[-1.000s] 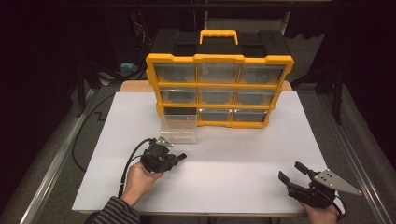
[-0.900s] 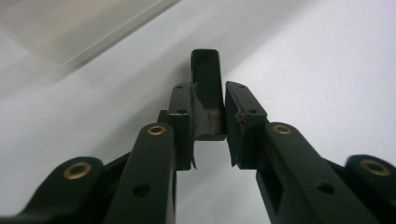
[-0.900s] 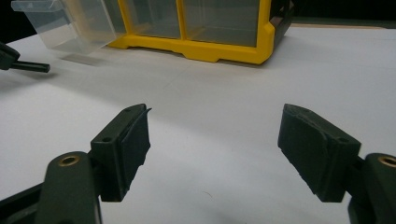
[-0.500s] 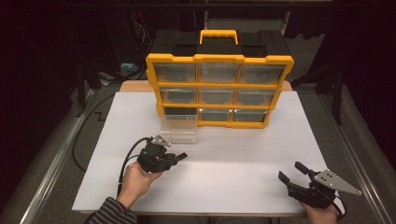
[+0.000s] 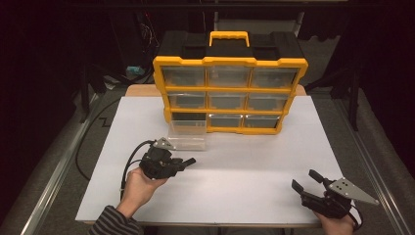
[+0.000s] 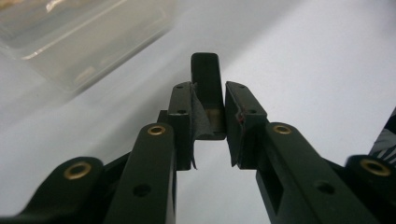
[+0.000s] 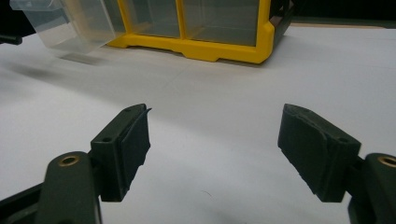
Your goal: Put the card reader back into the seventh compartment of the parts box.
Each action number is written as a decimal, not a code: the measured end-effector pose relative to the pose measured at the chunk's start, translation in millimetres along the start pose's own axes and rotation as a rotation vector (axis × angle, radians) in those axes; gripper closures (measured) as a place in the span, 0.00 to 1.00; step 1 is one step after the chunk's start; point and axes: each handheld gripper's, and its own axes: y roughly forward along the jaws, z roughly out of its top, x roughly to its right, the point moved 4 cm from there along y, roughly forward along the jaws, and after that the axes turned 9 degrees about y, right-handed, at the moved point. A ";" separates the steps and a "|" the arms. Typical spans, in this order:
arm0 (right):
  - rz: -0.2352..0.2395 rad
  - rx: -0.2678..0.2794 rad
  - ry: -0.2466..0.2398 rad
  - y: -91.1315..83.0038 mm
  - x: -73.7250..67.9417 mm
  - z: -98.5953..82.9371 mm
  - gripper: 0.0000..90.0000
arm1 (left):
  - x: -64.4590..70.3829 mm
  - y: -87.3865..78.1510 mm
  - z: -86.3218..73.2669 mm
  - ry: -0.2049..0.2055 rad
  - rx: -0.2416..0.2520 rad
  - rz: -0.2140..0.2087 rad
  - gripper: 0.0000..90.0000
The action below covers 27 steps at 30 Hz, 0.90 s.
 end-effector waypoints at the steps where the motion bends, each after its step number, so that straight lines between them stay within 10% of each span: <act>1: 0.000 -0.001 -0.002 0.0 0.0 0.0 0.28 | 0.0 -1.2 1.0 0.003 0.001 -0.001 0.82; 27: 0.000 -0.002 -0.003 0.0 0.2 -0.1 0.28 | -16.8 -32.5 30.4 -0.005 0.081 0.001 0.82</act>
